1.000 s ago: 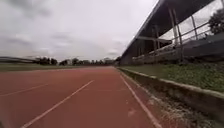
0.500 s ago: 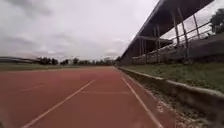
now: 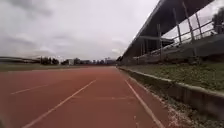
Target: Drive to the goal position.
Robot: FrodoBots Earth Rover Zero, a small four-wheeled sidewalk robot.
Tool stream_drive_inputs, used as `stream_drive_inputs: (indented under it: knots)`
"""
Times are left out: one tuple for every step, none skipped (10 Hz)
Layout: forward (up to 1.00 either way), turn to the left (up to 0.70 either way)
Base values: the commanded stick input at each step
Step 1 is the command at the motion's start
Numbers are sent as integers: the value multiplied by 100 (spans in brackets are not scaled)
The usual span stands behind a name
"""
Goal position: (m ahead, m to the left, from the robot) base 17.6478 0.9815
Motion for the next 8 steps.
stream_drive_inputs:
  knots:
    - [70,0]
    - [70,0]
    - [70,0]
    - [70,0]
    - [70,6]
    - [70,14]
    - [70,14]
    - [70,9]
